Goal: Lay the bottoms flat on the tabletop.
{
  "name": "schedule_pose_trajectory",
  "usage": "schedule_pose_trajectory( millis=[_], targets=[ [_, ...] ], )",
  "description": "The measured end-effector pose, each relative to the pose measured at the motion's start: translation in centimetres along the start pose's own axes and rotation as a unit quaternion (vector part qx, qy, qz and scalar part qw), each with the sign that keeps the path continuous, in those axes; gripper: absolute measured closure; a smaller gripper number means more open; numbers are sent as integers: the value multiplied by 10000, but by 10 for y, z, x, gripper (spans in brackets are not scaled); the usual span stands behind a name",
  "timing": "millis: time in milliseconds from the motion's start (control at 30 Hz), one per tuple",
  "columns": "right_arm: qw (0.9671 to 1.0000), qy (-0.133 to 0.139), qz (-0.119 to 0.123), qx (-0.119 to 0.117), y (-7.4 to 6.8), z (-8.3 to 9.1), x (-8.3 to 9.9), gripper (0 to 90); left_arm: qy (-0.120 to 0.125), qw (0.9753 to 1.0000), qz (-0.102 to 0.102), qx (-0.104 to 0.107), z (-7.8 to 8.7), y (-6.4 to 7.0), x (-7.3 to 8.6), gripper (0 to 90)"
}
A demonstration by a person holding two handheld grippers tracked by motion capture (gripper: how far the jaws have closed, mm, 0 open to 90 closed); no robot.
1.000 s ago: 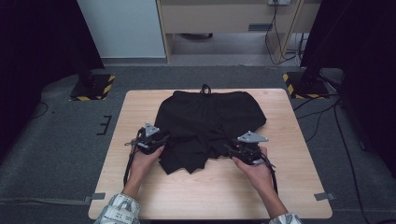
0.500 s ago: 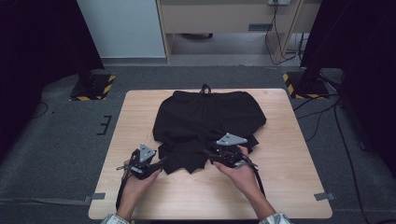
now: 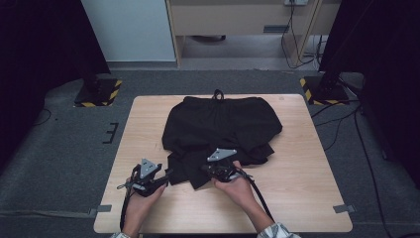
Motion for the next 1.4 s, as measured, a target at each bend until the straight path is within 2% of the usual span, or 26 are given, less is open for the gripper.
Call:
schedule_pose_trajectory(
  millis=[67,167,200,267,300,333,400,433,467,567,633,700,767,833,900,1033,1100,1167,1267,1400],
  targets=[
    [9996,-10,95,-273,-15,4,6,881,-4,10000,-29,-6,0,1,0,474],
    [9961,-34,330,-820,-37,11,16,871,-54,10000,-76,-17,-2,2,0,470],
    [9953,-62,463,-843,-41,12,18,848,-91,9999,-86,-16,-4,2,1,466],
    [9954,-32,449,-842,-42,16,19,726,-155,9998,-83,-31,-7,2,2,446],
    [9960,54,385,-803,-41,18,18,624,-167,9998,-76,-23,-8,2,2,435],
    [9966,115,329,-742,-39,20,16,561,-182,9998,-80,12,-10,2,2,422],
    [9974,326,220,-598,-31,27,12,476,-187,9997,-31,136,-13,3,2,407],
    [9976,396,188,-545,-27,30,10,447,-207,9995,-4,247,-16,4,1,403],
    [9981,466,154,-374,-21,33,8,428,-238,9993,-23,279,-19,5,1,398],
    [9986,536,23,12,-3,35,2,418,-394,9983,-200,386,-28,10,1,382],
    [9983,489,-103,286,9,30,0,430,-525,9972,-279,448,-33,12,1,385],
    [9979,412,-213,456,18,21,-3,463,-668,9960,-380,454,-36,14,3,427],
    [9974,385,-268,555,24,13,-5,502,-779,9944,-514,504,-38,17,5,527],
    [9975,286,-325,562,27,2,-6,589,-803,9935,-500,638,-38,18,5,621],
    [9981,159,-291,528,27,-6,-4,656,-844,9928,-546,652,-36,19,5,693],
    [9984,-228,-45,513,22,-15,2,732,-926,9914,-606,703,-30,18,6,743],
    [9980,-388,127,481,18,-16,7,775,-968,9908,-694,644,-26,16,7,740],
    [9982,-413,189,403,14,-13,11,833,-981,9908,-747,550,-22,12,9,723],
    [9982,-441,289,272,5,-8,18,860,-999,9913,-667,541,-18,7,10,728],
    [9978,-452,473,-47,-17,2,27,859,-1120,9891,-831,476,-13,5,10,762]
  ],
)
Point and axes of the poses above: each handheld gripper's, and its own axes: z roughly backward along the jaws, x roughly out of its underside, y roughly to its right, the point moved 1 cm from there along -z, roughly forward along the jaws, and after that the axes turned 6 degrees about x, right-handed, at the moved point
